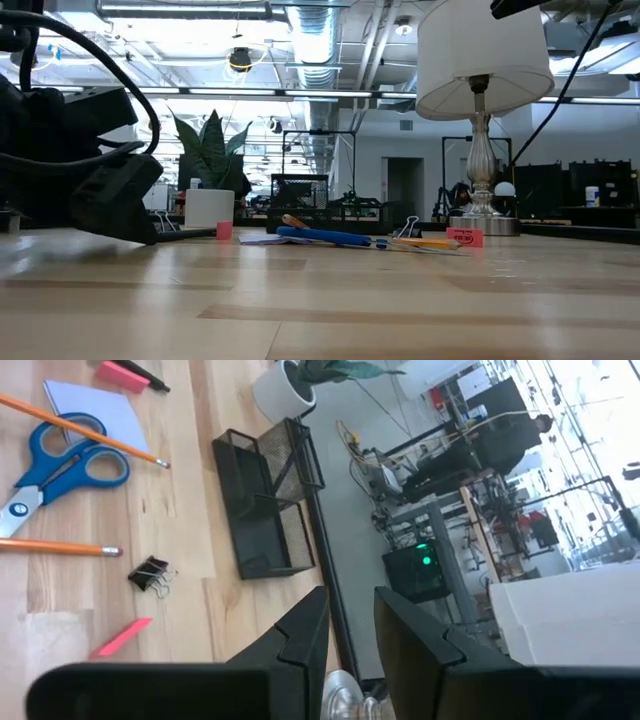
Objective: Pick and place office supplies into organizer
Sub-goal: Put the pen into the desk organizer
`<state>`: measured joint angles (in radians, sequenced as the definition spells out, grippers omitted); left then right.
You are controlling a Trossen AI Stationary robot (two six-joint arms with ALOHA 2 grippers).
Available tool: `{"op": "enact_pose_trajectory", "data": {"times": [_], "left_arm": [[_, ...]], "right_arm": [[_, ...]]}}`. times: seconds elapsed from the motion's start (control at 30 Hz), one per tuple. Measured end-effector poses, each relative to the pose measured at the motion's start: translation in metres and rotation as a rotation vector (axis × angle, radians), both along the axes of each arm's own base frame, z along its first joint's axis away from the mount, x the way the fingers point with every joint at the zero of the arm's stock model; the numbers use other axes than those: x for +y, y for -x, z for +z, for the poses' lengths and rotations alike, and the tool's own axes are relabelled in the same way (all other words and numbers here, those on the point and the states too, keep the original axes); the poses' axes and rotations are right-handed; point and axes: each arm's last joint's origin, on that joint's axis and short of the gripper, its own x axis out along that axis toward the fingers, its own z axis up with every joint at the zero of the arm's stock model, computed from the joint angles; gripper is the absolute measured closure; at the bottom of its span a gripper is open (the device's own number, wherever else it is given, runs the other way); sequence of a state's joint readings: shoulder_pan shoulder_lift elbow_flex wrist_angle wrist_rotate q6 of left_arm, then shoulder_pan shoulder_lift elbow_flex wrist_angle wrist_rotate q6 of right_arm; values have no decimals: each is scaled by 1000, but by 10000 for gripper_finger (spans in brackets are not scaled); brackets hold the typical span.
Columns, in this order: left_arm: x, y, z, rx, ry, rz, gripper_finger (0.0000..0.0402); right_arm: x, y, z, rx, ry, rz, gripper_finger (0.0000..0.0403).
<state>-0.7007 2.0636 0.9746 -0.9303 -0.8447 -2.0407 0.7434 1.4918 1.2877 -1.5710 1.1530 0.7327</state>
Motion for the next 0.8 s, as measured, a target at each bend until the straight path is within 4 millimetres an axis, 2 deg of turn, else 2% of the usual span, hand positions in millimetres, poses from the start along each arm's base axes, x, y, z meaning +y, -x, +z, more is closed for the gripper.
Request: {"op": "enact_pose_trajectory", "data": {"times": [0.8], "left_arm": [[-3,-6,-2,-51,-29,-73,138]], "right_arm": [[0,0,0,3,-3,0,326]]}}
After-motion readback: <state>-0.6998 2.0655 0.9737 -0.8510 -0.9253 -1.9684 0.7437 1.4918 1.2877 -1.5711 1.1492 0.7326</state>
